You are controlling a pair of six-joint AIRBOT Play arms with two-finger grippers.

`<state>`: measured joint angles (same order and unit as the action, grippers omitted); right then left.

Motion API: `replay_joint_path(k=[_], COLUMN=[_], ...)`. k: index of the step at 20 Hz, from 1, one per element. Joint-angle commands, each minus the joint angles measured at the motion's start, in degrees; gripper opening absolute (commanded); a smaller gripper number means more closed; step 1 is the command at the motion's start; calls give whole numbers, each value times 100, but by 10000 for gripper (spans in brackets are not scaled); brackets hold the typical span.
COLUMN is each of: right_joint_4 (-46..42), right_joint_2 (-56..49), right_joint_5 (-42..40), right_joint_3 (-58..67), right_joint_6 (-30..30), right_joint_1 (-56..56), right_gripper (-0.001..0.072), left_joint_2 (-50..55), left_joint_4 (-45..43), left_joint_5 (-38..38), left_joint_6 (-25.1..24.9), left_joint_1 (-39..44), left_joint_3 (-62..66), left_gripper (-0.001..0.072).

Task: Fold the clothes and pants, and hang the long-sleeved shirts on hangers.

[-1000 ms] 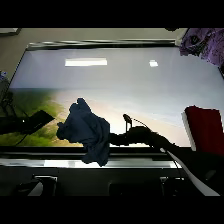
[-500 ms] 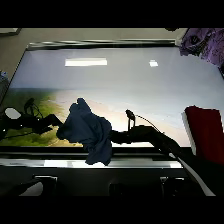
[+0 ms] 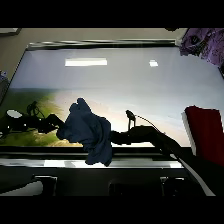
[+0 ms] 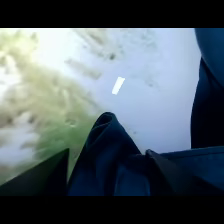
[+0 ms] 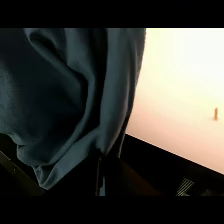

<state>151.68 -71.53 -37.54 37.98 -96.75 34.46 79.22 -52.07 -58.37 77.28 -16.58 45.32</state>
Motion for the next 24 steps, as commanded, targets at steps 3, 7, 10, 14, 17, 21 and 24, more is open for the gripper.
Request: replay_joint_path(k=[3,7,10,14,17,21,24], right_joint_4=[-271,-2614,-5187,-7834,-8537,-8546,-8546], right_joint_2=[365,1161,1530,1777,2223,3209,3519], right_joint_5=[162,446,24,-1226,-1926,-2022,-2026], right_joint_3=[4,365,1530,3744,5049,5587,5587], right_joint_6=[37,1705,2861,3294,3106,3014,3082], right_joint_1=[2,2,2,4,4,4,4], right_gripper=[31,30,30,31,32,32,32], left_joint_2=[459,-317,-1204,-2339,-3259,-4621,-5134], left_joint_4=[258,254,214,-555,-1574,-2769,-3220], left_joint_5=[44,-85,-225,-317,-374,-435,-577], left_joint_6=[-190,-186,-31,509,1043,1980,2352], left_joint_1=[160,-262,-586,-813,-850,-881,-881], left_joint_3=[28,551,1558,3206,3998,4148,4146], left_gripper=[18,15,14,15,16,16,16])
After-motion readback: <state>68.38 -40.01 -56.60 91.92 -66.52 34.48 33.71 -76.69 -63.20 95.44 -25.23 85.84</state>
